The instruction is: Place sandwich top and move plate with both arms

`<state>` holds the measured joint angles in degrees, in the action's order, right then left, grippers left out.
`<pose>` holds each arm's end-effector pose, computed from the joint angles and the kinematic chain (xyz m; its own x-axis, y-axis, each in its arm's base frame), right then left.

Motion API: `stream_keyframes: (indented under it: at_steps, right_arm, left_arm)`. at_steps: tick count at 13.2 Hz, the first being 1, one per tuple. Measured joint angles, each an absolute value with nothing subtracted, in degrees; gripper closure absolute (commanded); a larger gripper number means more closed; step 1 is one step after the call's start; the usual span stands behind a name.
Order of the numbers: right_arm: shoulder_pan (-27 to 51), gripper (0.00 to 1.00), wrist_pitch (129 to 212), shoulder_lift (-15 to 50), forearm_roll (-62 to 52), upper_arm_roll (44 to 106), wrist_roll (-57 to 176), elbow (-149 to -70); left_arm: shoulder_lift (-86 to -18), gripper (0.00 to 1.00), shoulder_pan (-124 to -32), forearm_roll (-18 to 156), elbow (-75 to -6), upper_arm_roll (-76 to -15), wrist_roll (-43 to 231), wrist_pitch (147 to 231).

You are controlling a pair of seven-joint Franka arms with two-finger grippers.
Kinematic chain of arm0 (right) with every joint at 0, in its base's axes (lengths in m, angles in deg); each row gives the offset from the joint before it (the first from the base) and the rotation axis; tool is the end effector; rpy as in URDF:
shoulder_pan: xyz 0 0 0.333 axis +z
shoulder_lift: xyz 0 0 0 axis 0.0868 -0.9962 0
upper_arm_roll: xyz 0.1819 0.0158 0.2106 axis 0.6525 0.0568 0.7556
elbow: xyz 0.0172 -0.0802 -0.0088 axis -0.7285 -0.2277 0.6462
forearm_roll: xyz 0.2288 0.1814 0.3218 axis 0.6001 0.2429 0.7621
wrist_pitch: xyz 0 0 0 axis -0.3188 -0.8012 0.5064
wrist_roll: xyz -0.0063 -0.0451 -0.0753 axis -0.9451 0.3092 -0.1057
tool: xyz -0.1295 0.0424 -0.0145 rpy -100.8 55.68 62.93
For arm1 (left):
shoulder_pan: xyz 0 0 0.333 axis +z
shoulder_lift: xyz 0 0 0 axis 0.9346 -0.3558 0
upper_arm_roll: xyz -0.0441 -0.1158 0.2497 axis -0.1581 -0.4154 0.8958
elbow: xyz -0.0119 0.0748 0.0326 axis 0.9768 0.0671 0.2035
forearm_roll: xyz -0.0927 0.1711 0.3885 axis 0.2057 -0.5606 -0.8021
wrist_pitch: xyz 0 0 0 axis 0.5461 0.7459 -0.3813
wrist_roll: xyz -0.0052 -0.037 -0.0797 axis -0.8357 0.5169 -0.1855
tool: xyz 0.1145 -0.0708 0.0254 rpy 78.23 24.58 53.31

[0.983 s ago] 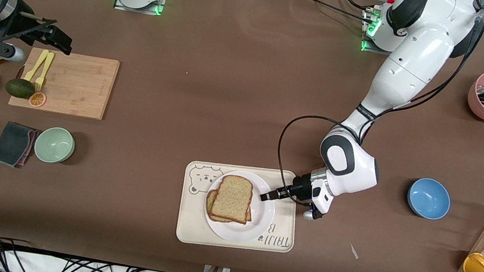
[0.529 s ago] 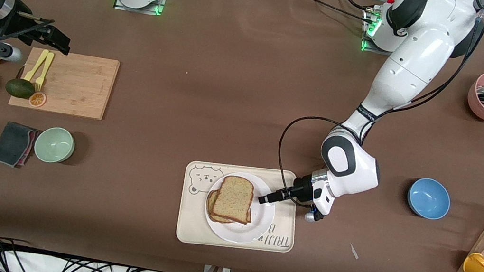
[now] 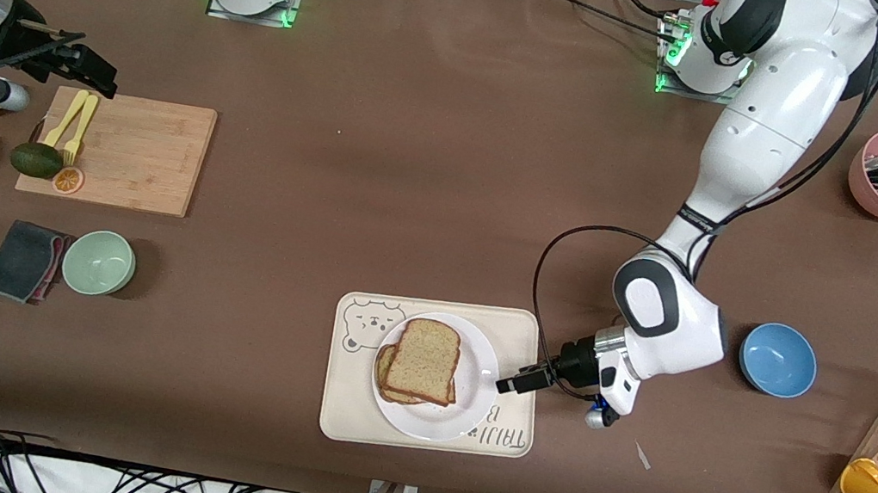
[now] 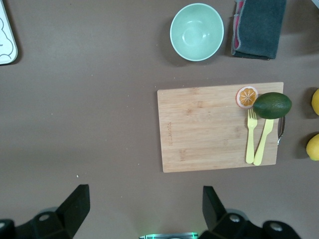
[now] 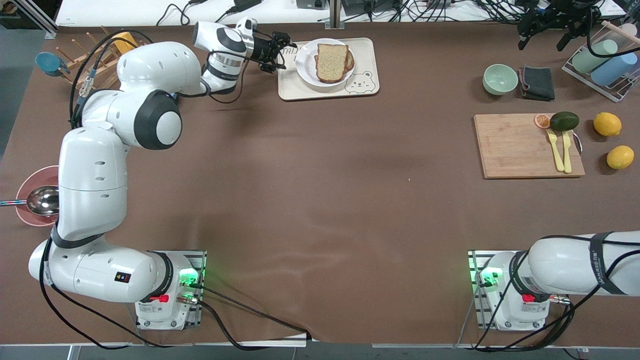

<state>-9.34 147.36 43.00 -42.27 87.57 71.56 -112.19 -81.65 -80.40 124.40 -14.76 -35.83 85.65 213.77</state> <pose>0.5775 0.0267 0.4827 0.9902 -0.0788 -0.1154 -0.0768 -0.9968 0.0216 0.7417 -0.2562 0.1218 0.8723 0.4551 -0.1787 0.4153 -0.4967 0.7621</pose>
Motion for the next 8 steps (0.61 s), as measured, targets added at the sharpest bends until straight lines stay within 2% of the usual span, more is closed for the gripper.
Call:
stream_keyframes:
  at_steps: [8]
  right_arm:
    - [-9.38, 0.00, 150.49, 43.54, -42.19, 84.19, 71.24, -111.85]
  left_arm:
    - [-73.10, 0.00, -75.29, 103.10, -14.64, -34.53, 98.74, 202.23]
